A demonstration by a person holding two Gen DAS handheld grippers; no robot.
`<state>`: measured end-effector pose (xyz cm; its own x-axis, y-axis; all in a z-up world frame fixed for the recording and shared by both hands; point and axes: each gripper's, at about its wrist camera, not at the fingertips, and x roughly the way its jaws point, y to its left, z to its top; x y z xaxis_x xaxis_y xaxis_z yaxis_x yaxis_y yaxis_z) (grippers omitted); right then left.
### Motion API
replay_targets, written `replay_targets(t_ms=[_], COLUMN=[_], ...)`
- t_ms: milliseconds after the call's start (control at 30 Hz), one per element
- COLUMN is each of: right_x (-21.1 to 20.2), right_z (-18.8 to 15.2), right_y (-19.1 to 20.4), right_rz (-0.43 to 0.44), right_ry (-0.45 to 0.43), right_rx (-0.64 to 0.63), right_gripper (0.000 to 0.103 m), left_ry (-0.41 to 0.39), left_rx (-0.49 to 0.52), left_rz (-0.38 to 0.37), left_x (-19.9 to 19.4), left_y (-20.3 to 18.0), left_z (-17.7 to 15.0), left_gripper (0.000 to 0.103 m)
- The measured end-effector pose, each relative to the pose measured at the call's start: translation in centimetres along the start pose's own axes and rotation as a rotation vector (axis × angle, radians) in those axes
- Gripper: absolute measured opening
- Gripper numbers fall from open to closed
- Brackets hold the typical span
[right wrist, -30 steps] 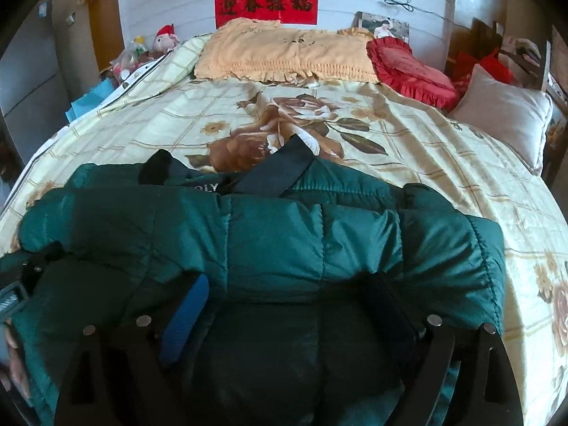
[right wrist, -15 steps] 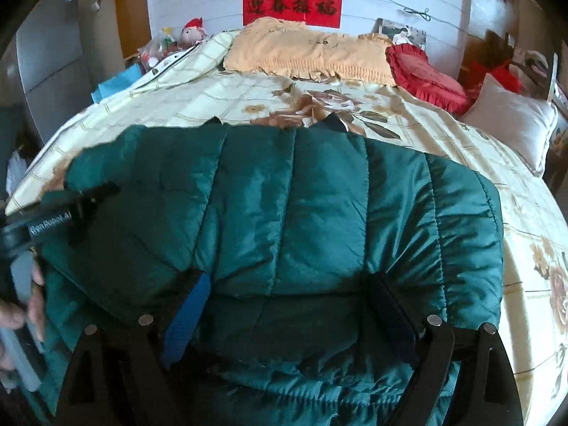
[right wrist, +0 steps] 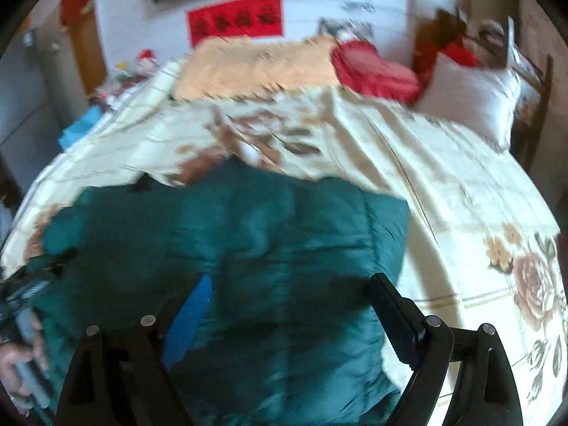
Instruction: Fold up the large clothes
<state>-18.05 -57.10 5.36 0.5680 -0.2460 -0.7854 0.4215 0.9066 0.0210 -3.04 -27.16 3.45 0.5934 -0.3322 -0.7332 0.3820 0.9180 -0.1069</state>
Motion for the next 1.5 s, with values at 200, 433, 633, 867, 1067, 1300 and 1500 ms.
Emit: replay_targets(t_ms=[200,433,633,867,1067,1300,1500], right_x=[2.8,-4.4,-1.0,-4.2,-9.6,-13.2,-13.7], right_z=[-0.9,-2.1,-4.1,-5.1,-7.7,-12.8,-17.0], right_y=[-1.6,0.3,3.6,3.3,1.2,-3.1,-5.7], right_rz=[0.016,0.075,0.020,0.046,0.073,0.088,0.080], right_ry=[0.056,-0.063,0.076,0.037,0.022,0.098,0.172], right_rx=[0.083,0.038,-0.082,-0.079,-0.067,0.017,0.046], right_gripper=[0.095,0.091,0.088,0.088,0.088,0.088,0.088], left_ry=[-0.004,-0.009,0.003,-0.001,-0.019,0.001,0.030], left_rx=[0.011,0.014,0.025,0.028,0.056,0.075,0.062], left_rz=[0.004,0.011,0.026,0.010,0.004,0.000,-0.008], left_x=[0.0,0.0,-1.5,-6.7,-11.0,-15.2,-17.5], left_y=[-0.4,-0.5,-0.5,1.0,2.2,4.5,6.0], left_z=[0.1,0.1,-0.2,-1.8,-4.4,-8.9,-12.8], left_gripper=[0.081,0.081,0.081,0.081,0.081,0.081,0.081])
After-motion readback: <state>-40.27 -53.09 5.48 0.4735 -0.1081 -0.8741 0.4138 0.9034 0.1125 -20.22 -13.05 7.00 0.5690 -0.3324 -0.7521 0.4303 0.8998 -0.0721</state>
